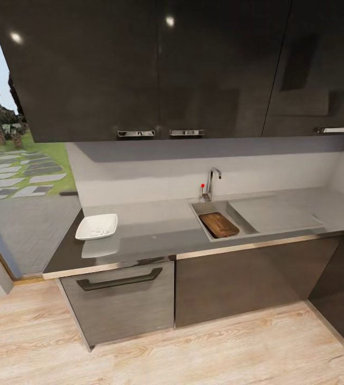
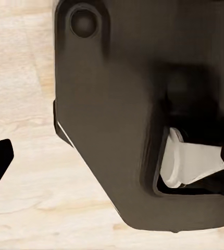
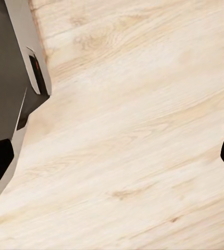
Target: In the kitchen, take the Vidalia onion out of the sink, dice it on the chopping board with the paring knife, put the diced onion into the bowl on the countertop, then place both the paring knife and the chopping board into the sink.
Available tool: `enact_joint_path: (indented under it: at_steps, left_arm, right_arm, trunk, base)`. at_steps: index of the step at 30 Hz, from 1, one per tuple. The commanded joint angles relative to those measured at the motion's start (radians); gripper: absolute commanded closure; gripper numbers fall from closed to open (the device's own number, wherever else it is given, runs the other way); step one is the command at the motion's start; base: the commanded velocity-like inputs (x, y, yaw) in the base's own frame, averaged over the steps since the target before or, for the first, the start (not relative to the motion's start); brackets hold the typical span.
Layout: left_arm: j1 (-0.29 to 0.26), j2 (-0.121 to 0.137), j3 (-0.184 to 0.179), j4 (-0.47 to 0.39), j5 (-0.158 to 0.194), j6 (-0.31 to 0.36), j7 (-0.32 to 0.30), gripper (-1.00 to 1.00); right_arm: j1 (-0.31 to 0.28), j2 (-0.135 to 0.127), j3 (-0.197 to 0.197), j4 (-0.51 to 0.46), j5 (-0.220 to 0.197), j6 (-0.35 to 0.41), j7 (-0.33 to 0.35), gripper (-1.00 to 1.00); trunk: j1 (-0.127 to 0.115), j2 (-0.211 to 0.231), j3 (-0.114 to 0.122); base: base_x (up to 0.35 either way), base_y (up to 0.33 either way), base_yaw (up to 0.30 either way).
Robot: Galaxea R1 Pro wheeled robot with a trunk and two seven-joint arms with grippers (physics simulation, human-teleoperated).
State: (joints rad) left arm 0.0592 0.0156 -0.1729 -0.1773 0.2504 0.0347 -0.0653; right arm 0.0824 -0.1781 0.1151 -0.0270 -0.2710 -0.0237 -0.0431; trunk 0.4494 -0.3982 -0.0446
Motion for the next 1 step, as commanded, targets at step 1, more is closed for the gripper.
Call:
enact_joint_path:
  at_steps: [1]
  left_arm:
    - [0.001,0.0,-0.008,-0.004,0.01,0.004,-0.001,-1.0]
  right_arm:
    - [0.001,0.0,0.008,-0.002,-0.01,-0.001,-0.003,-1.0]
  trunk:
    - [0.001,-0.002,-0.002]
  base:
    - [0.0,0.0,0.0]
